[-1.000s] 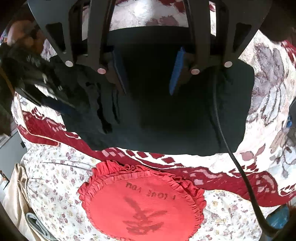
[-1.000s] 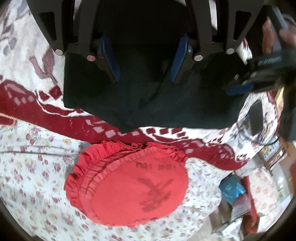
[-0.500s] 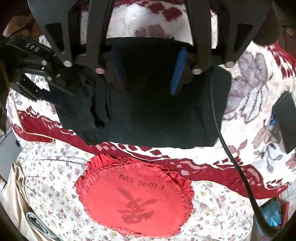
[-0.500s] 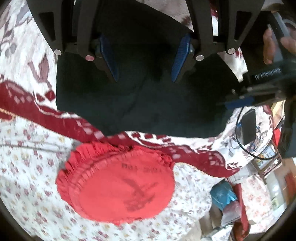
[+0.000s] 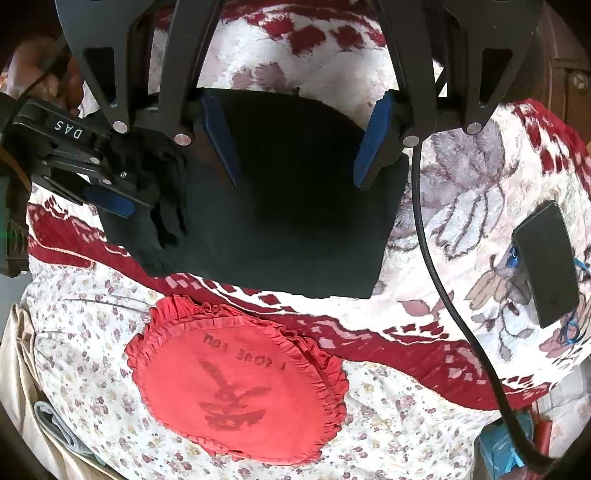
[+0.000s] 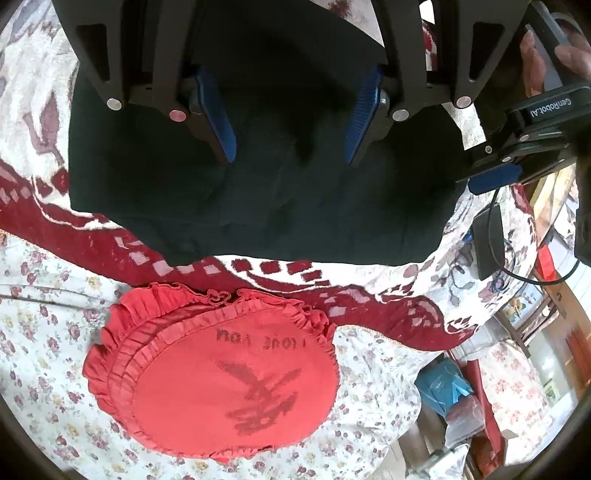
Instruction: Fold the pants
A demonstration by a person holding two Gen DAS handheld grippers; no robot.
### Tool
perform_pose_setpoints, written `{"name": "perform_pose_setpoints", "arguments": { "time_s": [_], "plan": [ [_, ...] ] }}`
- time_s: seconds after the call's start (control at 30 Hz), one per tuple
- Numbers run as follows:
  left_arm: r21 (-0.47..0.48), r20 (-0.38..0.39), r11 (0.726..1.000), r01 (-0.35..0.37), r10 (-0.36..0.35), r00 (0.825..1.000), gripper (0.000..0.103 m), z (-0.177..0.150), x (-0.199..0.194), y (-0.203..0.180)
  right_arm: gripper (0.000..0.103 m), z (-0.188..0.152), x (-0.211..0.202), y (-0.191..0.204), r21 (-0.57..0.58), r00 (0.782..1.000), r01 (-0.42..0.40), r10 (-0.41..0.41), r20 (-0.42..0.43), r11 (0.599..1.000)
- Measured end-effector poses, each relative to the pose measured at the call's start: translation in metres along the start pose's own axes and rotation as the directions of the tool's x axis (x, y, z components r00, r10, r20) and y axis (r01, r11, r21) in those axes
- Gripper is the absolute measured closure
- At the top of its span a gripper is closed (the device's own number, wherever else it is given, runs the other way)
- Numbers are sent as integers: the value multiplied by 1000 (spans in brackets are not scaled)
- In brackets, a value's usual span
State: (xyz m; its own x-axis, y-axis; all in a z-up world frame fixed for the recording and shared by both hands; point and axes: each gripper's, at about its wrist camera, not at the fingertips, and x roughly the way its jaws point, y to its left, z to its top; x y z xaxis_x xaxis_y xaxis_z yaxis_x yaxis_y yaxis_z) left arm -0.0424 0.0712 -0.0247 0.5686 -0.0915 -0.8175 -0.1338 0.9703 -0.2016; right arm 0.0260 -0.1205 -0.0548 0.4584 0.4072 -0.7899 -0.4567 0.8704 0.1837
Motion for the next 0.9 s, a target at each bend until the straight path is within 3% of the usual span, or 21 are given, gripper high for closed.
{"name": "perform_pose_setpoints", "arguments": {
  "time_s": [0.37,0.57,0.9],
  "plan": [
    [-1,-25,1000,6,-6,1000,40,-1,11,-3,44,-2,-7,-7,18,1000,15,-15,13,1000],
    [0,-27,1000,1,-1,1000,39,0,11,-4,44,-8,15,-15,35,998,5,-3,-62,999],
    [-21,-17,1000,-10,9,1000,40,0,4,7,42,6,3,3,2,1000,-27,27,-10,1000]
  ]
}}
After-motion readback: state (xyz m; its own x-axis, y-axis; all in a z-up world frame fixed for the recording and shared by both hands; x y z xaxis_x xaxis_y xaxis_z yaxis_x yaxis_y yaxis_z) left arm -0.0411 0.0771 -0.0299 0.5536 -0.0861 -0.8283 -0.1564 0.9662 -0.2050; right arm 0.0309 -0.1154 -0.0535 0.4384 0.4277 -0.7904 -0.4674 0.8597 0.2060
